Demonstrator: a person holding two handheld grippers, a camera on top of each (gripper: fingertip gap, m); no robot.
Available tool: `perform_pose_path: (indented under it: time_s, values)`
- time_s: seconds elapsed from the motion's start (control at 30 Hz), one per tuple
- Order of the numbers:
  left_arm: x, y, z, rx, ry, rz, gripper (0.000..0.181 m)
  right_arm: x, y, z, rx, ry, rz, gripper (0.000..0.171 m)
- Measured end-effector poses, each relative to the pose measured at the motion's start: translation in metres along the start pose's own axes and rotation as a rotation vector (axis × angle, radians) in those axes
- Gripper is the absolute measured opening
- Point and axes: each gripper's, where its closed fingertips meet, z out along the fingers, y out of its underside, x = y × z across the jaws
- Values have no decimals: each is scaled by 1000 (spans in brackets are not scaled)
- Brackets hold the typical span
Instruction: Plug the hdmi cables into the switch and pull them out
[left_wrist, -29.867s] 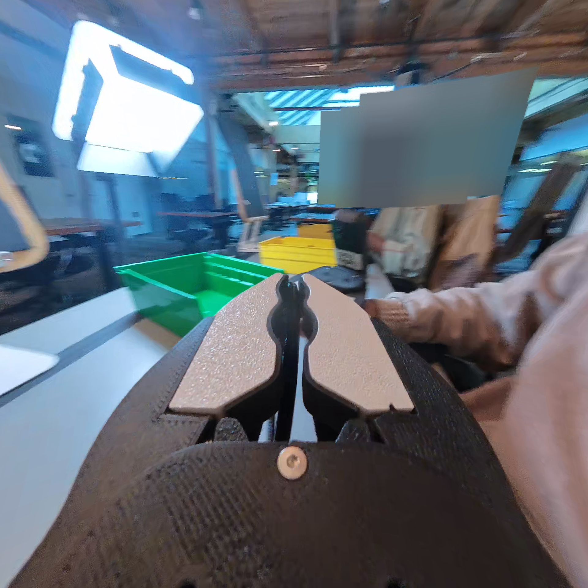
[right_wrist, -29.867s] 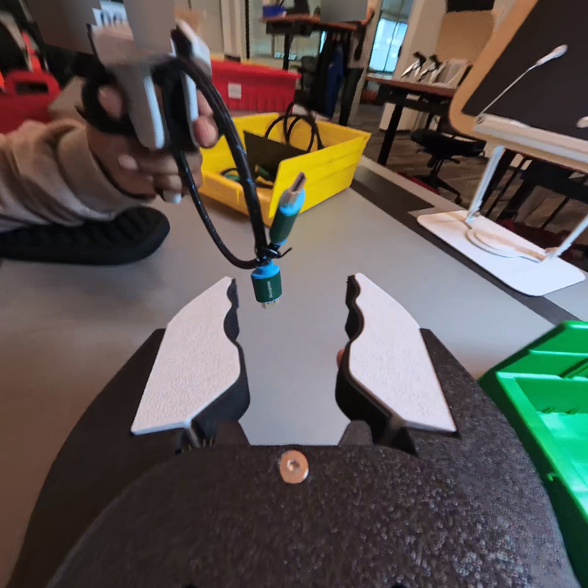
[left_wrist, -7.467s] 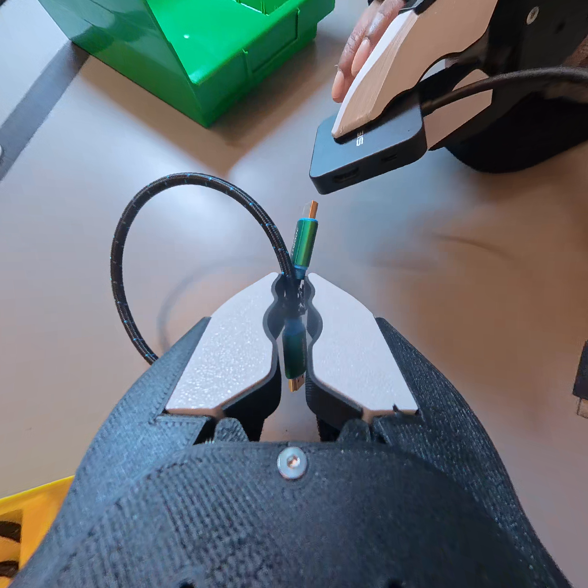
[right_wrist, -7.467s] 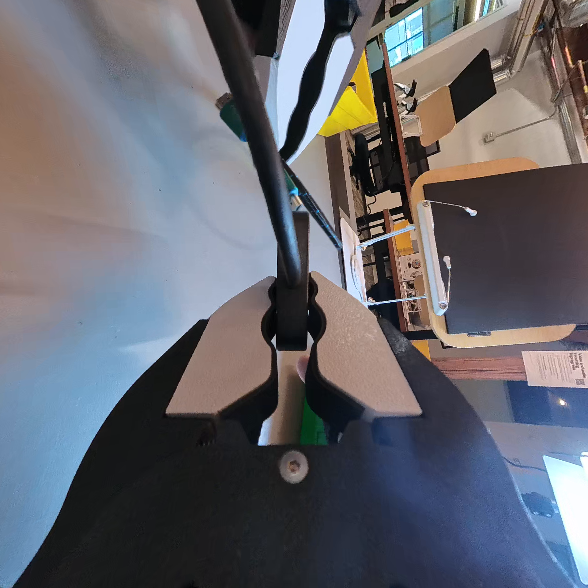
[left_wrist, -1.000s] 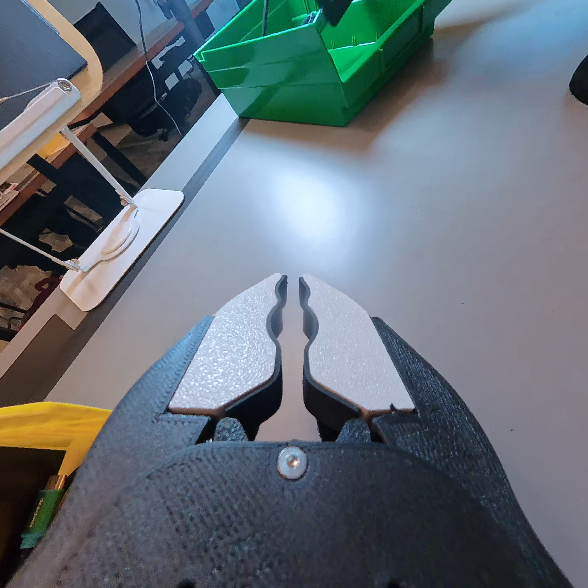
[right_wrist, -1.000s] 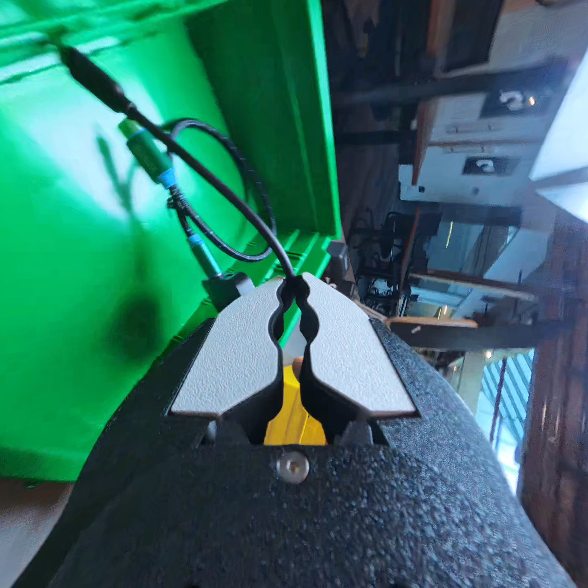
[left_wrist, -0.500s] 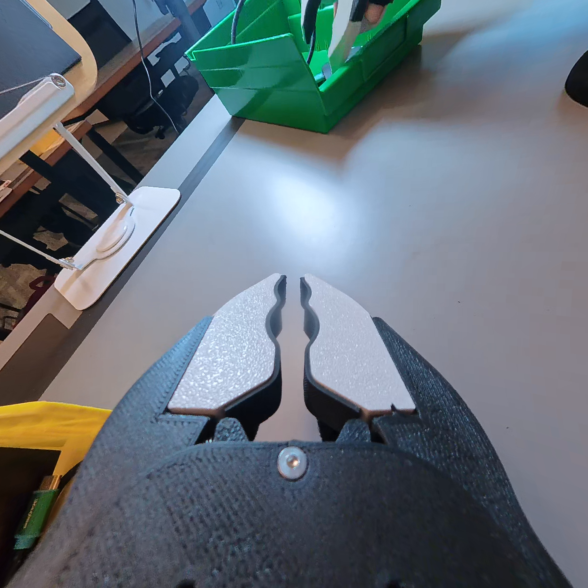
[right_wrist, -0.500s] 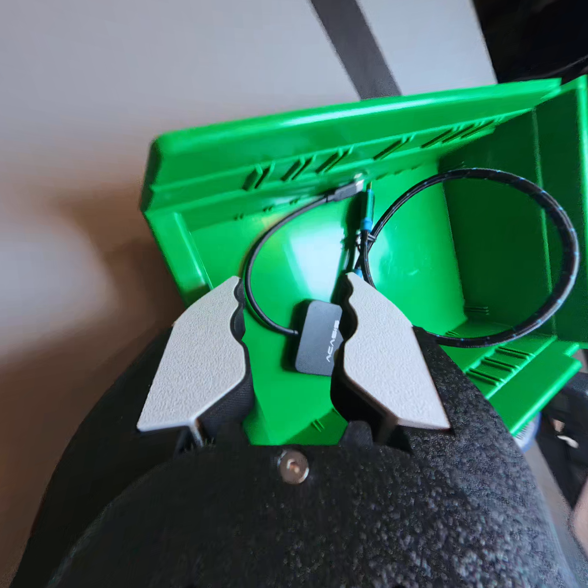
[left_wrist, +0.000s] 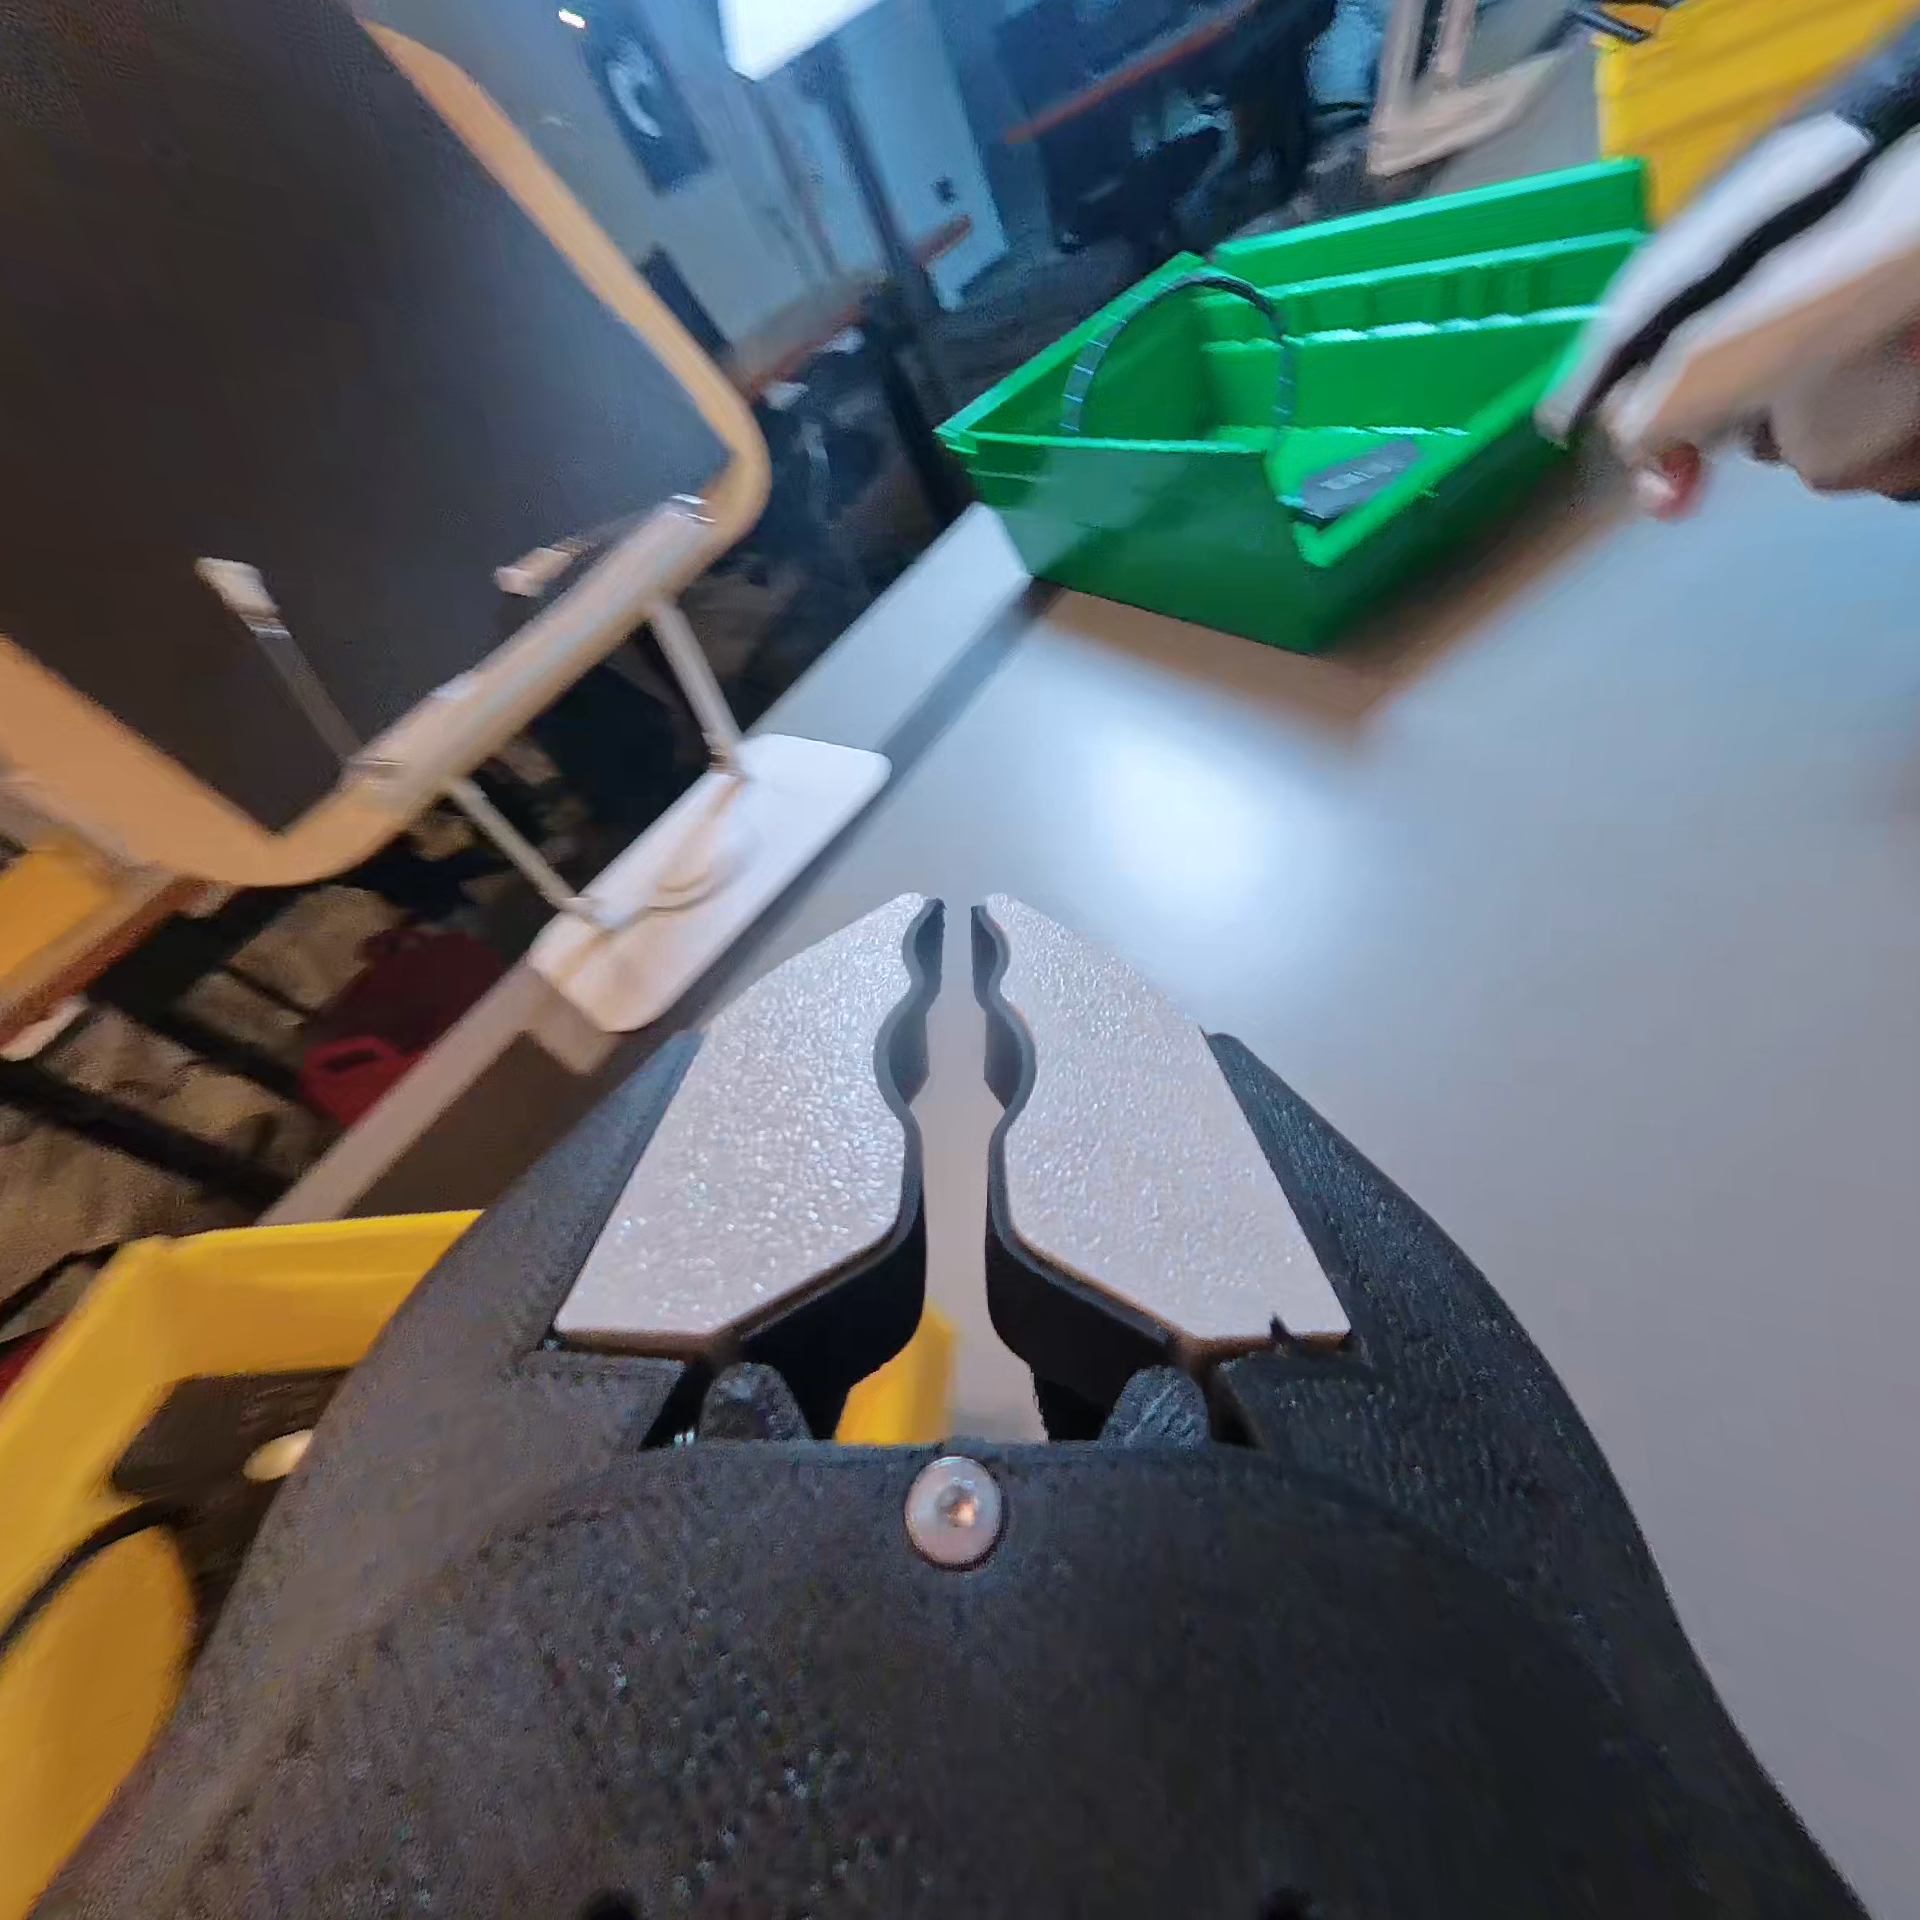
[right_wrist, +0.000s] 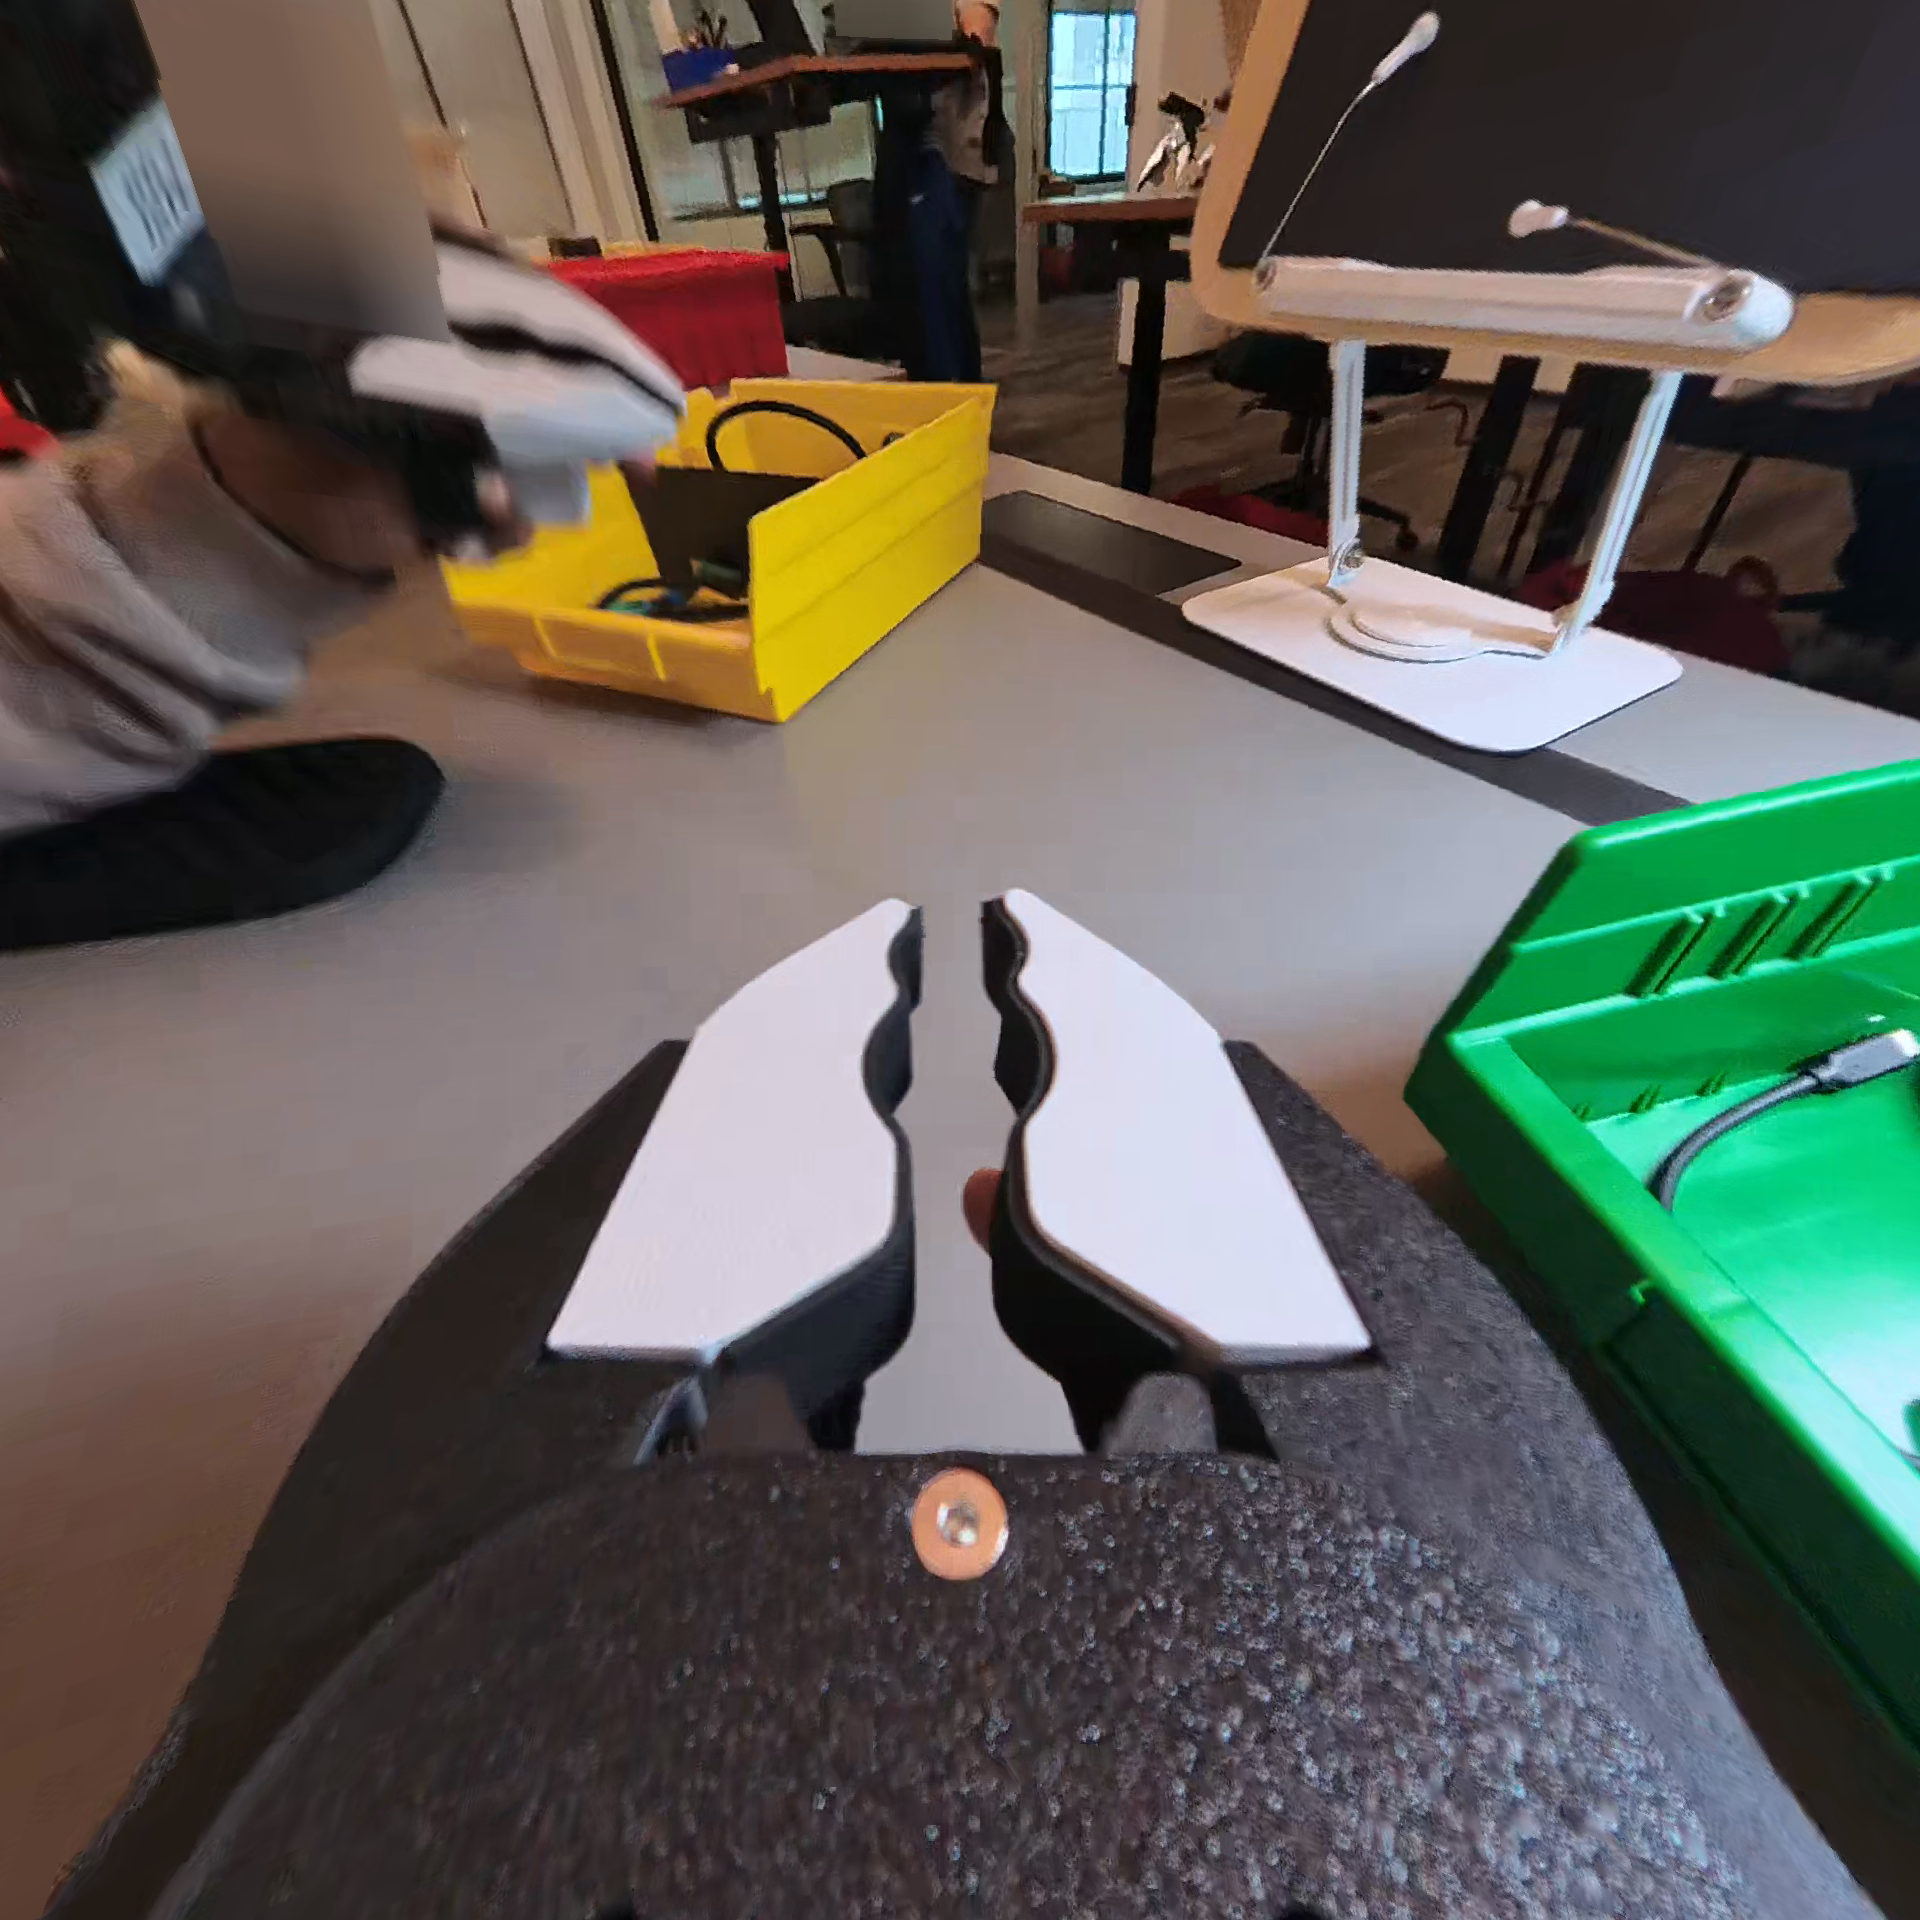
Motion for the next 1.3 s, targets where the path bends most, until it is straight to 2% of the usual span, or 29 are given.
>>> perform_pose_path:
  time_s: [0.07, 0.2, 0.33, 0.43, 0.57, 0.63, 0.7, 1.0, 1.1, 1.2, 1.3]
  values:
    - [-48, -12, -20, -5, -60, -36, 6, -1, 3, 0, -15, 5, -61, 1]
    - [-142, -8, -49, -92, -161, -73, 7, 1, -7, -3, 43, 3, -55, 1]
    - [-198, 55, -49, -362, -155, -156, 18, 2, -3, -4, 41, 3, -47, 2]
    - [-223, 113, -47, -607, -181, -163, 34, 2, 1, -4, 28, -2, -33, 2]
    - [-230, 166, -41, -819, -155, -215, 46, 1, 7, -2, 6, -10, -26, 2]
    - [-226, 184, -37, -901, -130, -219, 46, 0, 9, 0, -3, -20, -17, 2]
    - [-225, 194, -32, -954, -128, -211, 42, 0, 11, 1, -10, -25, -6, 2]
    - [-209, 242, -28, -1141, -70, -442, 39, 0, 19, 0, -39, -37, 23, 2]
    - [-214, 245, -25, -1106, -86, -445, 26, 1, 20, 1, -42, -45, 45, 2]
    - [-215, 238, -28, -1108, -67, -407, 25, 2, 23, 1, -54, -47, 55, 2]
    - [-229, 215, -34, -1067, -92, -315, 25, 1, 23, 0, -50, -46, 51, 2]
